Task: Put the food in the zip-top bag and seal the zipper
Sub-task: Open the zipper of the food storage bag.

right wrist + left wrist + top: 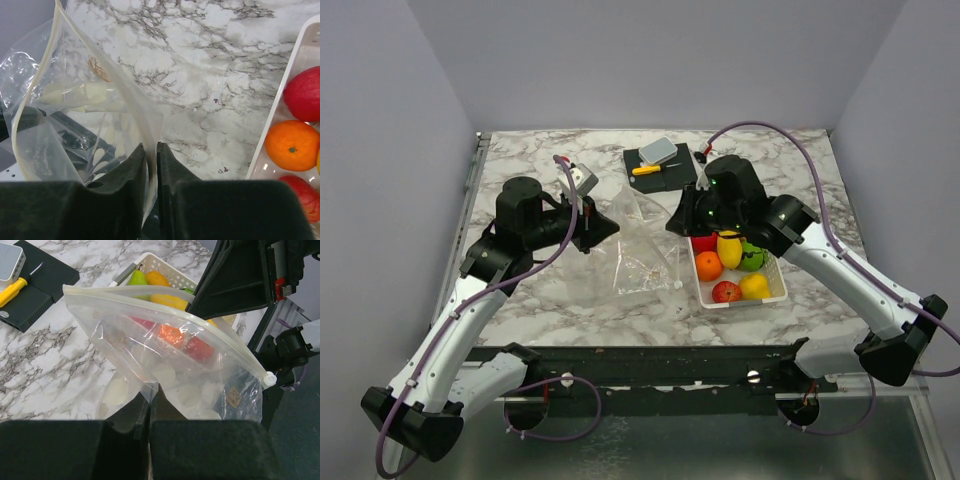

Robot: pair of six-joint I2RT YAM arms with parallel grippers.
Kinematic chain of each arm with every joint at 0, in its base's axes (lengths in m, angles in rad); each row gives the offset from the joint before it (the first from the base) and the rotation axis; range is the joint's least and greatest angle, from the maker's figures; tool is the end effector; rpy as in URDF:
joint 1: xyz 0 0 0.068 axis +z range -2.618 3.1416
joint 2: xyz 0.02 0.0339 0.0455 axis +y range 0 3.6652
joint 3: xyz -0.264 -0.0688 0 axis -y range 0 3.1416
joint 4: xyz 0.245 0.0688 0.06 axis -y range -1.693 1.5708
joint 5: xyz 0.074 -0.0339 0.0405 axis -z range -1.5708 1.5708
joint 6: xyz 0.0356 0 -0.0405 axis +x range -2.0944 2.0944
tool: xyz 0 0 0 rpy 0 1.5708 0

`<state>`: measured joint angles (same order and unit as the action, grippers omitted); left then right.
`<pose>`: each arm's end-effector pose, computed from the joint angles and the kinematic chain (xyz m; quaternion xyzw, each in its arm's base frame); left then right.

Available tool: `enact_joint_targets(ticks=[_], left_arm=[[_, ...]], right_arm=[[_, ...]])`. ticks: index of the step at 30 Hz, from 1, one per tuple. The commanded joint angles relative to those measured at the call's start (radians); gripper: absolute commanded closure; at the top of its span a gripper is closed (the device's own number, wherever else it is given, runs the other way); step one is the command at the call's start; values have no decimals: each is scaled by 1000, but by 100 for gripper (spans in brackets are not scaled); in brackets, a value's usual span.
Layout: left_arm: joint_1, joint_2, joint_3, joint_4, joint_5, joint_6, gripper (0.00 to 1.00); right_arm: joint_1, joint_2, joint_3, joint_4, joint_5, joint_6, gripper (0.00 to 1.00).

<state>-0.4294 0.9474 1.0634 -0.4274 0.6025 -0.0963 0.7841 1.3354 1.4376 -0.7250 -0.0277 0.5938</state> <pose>0.1740 -0.1019 0.3841 0.3003 0.7322 -0.3777 0.4808 0.2011 0.2020 0.3910 -0.0908 0.8850 0.2997 0.3445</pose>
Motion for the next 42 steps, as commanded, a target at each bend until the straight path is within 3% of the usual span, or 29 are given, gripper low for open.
enact_joint_targets(ticks=[1,3,10,13,19,30,42], left_arm=[[-8,-1,0,19,7,-6,100],[-9,-1,-4,19,-4,-4,100],[-11,18,-17,19,-148,-13,98],[-11,26,-9,19,-181,-20,86],[-11,38,19,6,-232,-36,50],[-11,38,89,-48,-284,-91,27],[-12,146,194,-197,-324,-242,26]], right_arm=[[-1,13,16,4,19,-2,88],[0,14,19,0,23,-4,99],[0,2,32,-21,63,-31,99],[0,1,37,-42,85,-46,99],[4,0,39,-49,86,-62,99],[51,51,92,-110,245,-64,99],[122,127,187,-127,444,-24,99]])
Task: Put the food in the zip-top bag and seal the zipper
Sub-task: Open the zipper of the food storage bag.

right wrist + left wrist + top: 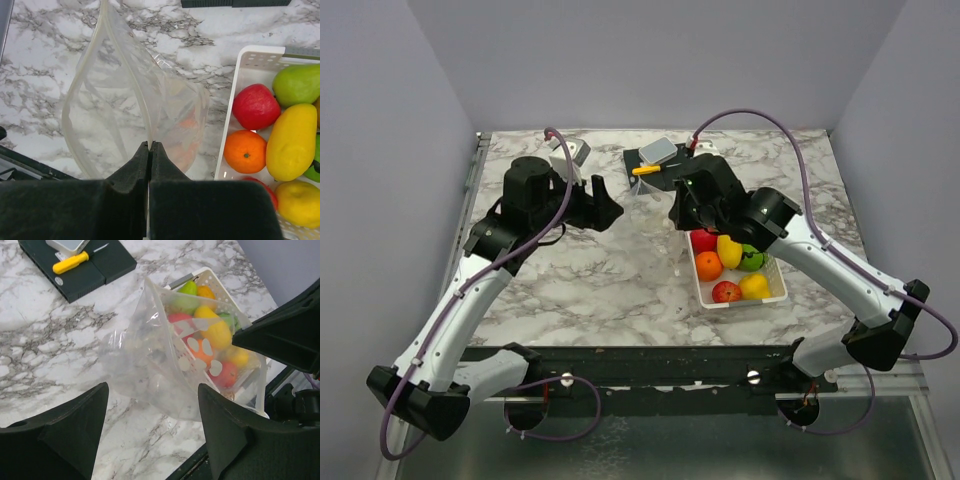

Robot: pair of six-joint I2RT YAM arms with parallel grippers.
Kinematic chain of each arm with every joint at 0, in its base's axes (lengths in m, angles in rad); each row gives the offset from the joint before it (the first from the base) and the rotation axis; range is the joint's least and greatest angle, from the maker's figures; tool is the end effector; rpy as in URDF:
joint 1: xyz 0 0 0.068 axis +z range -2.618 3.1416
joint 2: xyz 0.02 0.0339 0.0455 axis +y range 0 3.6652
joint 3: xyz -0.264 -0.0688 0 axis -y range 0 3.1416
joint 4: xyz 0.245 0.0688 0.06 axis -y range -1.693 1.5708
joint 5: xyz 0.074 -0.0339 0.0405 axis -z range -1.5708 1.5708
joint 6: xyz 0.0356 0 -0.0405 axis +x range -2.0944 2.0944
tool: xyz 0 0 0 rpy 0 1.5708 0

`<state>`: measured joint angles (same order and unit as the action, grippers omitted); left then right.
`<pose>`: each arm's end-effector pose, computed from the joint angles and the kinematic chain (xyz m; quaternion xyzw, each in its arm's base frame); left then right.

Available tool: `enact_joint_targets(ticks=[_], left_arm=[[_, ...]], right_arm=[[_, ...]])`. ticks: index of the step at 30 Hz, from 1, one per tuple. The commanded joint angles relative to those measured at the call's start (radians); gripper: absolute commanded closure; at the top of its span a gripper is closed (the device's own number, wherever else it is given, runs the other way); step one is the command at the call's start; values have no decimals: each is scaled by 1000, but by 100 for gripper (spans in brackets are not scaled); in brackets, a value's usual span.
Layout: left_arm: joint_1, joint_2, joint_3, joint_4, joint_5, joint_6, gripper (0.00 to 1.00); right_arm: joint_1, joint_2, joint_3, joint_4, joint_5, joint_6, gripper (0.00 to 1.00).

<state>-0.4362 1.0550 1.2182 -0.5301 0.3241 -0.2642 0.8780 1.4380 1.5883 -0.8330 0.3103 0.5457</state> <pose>0.1967 -0.1042 0.4035 0.1609 0.8026 -0.3166 0.4793 0.2013 0.2254 0.4031 -0.0821 0.8909 0.1716 0.4125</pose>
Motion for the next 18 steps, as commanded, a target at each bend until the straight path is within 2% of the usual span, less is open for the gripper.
enact_joint_targets(ticks=[1,9,18], left_arm=[[-4,46,43,-108,-54,-82,26],[-4,83,59,-149,-78,-203,26],[-5,111,64,-148,-70,-244,29]], right_arm=[[33,29,39,-13,115,31,99],[79,53,37,40,205,86,99],[109,86,27,135,272,111,99]])
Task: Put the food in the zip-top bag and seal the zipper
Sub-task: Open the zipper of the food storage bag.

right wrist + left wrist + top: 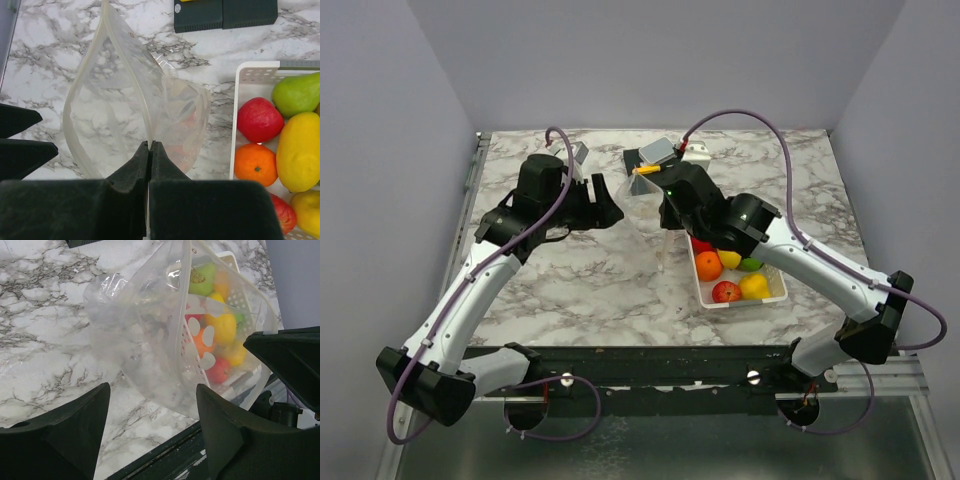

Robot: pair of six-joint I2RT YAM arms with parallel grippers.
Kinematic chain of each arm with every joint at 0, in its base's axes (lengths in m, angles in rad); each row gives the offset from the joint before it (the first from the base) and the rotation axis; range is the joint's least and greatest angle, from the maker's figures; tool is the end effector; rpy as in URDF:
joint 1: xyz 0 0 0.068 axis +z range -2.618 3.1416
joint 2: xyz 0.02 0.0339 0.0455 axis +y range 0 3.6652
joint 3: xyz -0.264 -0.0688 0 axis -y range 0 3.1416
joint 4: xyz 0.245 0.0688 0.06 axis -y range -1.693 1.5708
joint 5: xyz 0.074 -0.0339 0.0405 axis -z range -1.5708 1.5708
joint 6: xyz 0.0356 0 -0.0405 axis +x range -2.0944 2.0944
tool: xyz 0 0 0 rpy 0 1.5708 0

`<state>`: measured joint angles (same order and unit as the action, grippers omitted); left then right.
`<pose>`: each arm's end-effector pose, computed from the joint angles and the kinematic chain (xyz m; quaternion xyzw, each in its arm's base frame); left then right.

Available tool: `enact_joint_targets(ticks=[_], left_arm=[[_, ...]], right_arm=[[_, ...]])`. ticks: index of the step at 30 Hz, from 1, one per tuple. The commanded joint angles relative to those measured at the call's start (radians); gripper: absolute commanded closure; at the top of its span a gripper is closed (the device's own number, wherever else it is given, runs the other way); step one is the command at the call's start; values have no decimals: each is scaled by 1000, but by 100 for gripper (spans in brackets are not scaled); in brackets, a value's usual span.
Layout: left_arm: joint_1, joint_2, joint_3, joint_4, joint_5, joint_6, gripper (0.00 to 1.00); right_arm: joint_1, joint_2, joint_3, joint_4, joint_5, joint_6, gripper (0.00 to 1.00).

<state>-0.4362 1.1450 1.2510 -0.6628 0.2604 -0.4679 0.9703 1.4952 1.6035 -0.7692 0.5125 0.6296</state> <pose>0.2139 -0.1098 0.3822 0.0493 0.8677 -0.3124 0.3835 0.1952 0.2542 0.3984 -0.0376 0.8753 0.1463 0.4595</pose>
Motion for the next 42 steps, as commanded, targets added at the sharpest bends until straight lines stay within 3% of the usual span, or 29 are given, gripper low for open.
enact_joint_targets(ticks=[1,9,17,26,33,37,42], left_arm=[[-4,24,30,-14,-7,-44,29],[-4,58,21,-11,-43,-71,32],[-6,90,5,-8,-71,-72,45],[-6,113,-16,-2,-116,-72,51],[-7,128,-15,-1,-142,-68,73],[-7,124,-3,-9,-168,-54,100],[-7,136,56,-66,-189,-11,100]], right_arm=[[18,36,15,79,73,27,99],[38,86,45,115,98,29,99],[45,106,34,141,115,36,99],[55,117,35,158,114,35,99],[57,117,26,165,122,34,99],[57,121,15,166,139,29,99],[57,128,6,161,161,24,99]])
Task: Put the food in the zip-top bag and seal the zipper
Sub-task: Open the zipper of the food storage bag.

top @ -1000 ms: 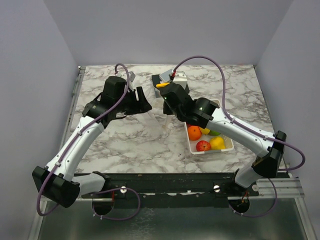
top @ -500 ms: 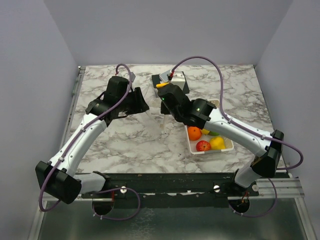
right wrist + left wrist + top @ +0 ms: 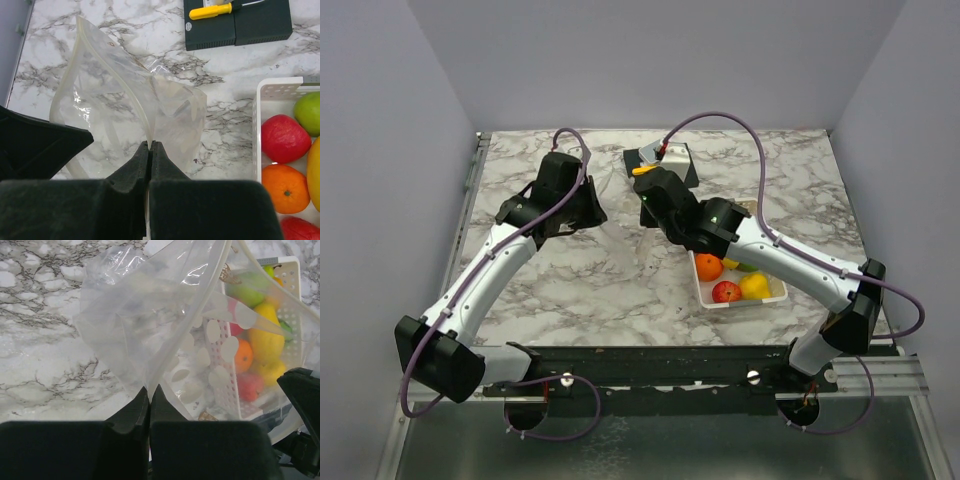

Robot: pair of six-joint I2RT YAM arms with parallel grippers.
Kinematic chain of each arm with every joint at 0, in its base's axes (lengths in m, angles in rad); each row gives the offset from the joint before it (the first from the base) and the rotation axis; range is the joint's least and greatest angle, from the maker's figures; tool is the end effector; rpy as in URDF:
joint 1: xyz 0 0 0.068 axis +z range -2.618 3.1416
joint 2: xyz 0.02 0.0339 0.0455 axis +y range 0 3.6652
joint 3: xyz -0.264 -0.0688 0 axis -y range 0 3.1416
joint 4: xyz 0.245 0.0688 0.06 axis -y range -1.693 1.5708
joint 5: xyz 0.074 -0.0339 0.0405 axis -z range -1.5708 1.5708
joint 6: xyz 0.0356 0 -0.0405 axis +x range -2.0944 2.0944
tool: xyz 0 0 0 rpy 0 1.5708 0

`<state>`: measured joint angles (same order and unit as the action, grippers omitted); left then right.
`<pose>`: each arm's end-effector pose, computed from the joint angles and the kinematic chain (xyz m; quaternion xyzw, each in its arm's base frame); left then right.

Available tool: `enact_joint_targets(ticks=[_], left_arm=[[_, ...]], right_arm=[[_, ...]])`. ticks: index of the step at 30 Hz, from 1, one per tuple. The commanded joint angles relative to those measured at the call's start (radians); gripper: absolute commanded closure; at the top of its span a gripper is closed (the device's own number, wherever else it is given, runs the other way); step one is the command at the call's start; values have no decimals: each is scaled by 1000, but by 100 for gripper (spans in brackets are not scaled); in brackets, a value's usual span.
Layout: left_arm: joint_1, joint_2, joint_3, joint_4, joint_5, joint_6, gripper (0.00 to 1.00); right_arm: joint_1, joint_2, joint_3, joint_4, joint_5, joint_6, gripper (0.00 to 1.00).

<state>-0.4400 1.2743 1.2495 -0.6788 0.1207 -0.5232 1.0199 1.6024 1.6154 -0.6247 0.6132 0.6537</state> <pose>0.2449 -0.1200 0.3491 -0.0124 0.9061 -0.2428 0.3463 0.2043 0.2934 0.3813 -0.0171 0.8570 0.1472 0.4935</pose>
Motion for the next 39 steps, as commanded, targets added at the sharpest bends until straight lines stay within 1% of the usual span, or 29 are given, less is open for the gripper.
enact_joint_targets(ticks=[1,7,13,18,25,31,34,39], left_arm=[[-3,8,73,-66,-61,57,100],[-4,33,191,-203,-144,154,100],[-3,37,280,-333,-211,233,100],[-3,22,292,-383,-217,266,100],[-3,6,291,-420,-240,293,100],[-3,15,279,-412,-215,302,100],[-4,24,253,-392,-203,303,100],[-3,43,214,-361,-210,302,100]], right_arm=[[8,22,-7,15,65,-6,99],[2,35,-12,8,100,-32,99],[-54,41,-75,17,63,-21,99],[-97,42,-134,32,14,-6,99],[-125,48,-232,61,-70,51,99],[-126,46,-262,106,-140,69,99],[-126,36,-264,131,-182,68,95],[-126,11,-257,146,-214,56,80]])
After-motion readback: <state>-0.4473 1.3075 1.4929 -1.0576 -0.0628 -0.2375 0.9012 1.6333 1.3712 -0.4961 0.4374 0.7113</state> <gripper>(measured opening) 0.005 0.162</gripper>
